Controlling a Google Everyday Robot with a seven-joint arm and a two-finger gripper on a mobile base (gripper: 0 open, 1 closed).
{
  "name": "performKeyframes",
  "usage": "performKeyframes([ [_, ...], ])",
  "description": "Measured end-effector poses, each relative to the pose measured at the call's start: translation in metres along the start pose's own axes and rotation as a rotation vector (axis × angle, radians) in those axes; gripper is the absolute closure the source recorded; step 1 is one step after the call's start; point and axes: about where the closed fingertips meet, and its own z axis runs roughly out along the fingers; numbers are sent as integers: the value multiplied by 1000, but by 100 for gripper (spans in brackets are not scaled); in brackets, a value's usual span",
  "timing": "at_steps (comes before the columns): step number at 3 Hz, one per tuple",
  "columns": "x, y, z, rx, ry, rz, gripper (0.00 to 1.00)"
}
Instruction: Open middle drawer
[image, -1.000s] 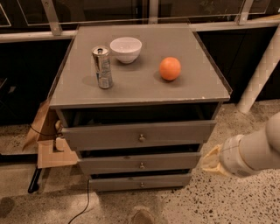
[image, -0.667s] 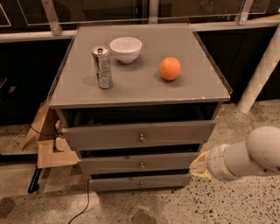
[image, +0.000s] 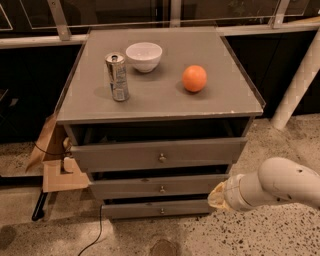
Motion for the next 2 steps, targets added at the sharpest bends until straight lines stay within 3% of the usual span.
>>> performKeyframes([
  [2, 25, -5, 51, 30, 28, -50, 58],
])
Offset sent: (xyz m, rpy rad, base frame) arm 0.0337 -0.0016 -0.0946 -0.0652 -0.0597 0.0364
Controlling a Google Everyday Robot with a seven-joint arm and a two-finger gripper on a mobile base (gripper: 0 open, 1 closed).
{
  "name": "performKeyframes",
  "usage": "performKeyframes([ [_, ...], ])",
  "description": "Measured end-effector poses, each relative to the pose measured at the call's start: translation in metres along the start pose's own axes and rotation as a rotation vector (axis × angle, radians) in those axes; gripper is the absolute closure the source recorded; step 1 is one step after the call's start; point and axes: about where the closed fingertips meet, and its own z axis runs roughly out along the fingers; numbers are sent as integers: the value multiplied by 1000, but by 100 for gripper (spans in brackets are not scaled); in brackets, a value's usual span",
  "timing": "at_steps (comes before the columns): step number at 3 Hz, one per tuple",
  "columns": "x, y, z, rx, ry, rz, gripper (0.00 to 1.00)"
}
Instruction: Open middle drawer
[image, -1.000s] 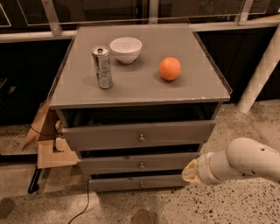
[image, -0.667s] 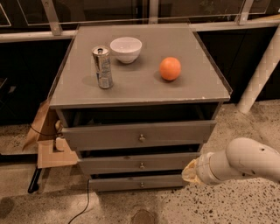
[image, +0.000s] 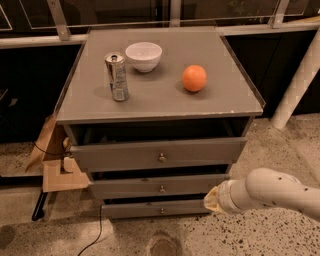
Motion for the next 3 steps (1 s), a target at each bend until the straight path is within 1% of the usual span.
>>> performKeyframes([
  [1, 10, -2, 24, -3, 10, -5, 35],
  [2, 19, -5, 39, -2, 16, -5, 12],
  [3, 28, -10, 51, 4, 22, -3, 0],
])
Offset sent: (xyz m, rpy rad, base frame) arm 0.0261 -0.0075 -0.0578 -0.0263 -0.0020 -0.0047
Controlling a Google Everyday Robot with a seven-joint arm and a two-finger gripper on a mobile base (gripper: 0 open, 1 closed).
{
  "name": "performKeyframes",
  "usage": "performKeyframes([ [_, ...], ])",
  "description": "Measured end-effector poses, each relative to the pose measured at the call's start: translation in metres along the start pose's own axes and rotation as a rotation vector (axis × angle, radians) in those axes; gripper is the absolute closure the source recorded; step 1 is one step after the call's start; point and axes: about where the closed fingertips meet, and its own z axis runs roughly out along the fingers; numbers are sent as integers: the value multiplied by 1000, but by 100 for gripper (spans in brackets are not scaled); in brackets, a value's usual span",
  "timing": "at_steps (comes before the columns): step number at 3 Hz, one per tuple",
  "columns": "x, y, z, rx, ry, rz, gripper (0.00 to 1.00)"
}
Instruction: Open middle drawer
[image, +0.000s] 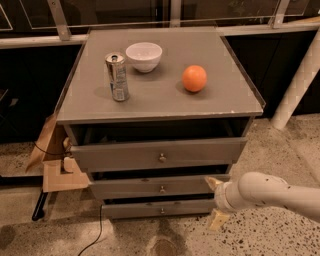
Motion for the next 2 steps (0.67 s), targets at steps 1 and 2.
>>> performKeyframes([
  [1, 8, -7, 13, 7, -4, 10, 0],
  [2, 12, -15, 31, 2, -16, 23, 0],
])
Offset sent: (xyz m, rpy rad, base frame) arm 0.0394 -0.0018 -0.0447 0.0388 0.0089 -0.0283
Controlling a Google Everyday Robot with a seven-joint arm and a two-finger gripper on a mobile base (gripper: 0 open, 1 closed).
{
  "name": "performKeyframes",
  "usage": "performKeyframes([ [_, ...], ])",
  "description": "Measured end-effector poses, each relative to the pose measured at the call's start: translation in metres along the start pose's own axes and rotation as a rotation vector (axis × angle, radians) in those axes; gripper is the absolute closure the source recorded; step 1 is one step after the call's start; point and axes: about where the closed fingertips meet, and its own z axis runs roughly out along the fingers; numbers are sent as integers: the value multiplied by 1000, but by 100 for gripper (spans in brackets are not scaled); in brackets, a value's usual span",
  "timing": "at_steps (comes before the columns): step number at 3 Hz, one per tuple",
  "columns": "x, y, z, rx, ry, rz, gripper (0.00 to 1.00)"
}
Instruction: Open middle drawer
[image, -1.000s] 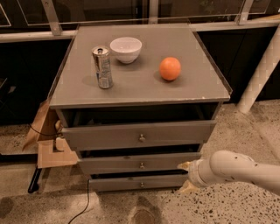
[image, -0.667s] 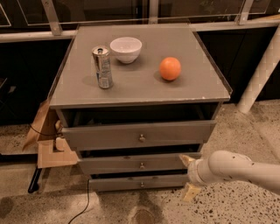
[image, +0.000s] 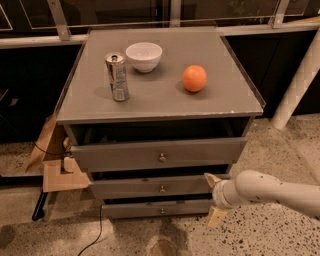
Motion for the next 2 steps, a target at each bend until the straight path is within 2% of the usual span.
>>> performKeyframes([
  [2, -2, -15, 38, -30, -3, -4, 0],
])
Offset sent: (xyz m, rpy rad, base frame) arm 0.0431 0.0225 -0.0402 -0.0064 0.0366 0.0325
